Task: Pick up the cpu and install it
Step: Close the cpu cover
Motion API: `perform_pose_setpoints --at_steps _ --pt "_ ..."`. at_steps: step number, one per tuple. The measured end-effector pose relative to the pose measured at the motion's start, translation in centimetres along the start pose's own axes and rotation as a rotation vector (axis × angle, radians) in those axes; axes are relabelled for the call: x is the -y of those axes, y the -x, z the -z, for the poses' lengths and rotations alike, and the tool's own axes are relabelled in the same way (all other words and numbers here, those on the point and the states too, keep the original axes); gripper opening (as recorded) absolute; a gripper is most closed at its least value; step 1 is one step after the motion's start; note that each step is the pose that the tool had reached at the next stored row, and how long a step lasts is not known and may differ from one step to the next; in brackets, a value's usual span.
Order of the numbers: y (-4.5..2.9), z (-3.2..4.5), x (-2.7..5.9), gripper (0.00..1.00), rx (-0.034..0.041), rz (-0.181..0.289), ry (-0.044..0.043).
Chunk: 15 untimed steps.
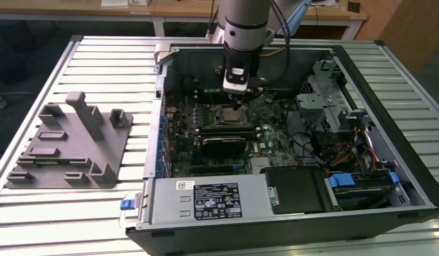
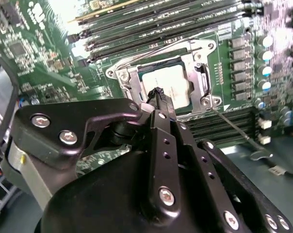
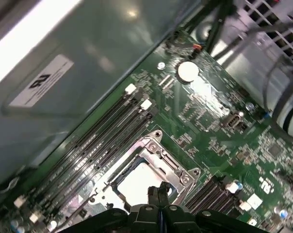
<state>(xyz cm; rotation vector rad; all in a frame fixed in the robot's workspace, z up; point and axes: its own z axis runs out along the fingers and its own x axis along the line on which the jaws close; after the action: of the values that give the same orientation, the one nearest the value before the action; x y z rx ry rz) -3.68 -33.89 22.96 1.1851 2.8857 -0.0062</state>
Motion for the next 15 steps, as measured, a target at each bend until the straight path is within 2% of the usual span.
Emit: perform_pose_setpoints --at_steps 15 --pt "0.00 -0.03 0.00 0.11 -0.0013 0.272 0.0060"
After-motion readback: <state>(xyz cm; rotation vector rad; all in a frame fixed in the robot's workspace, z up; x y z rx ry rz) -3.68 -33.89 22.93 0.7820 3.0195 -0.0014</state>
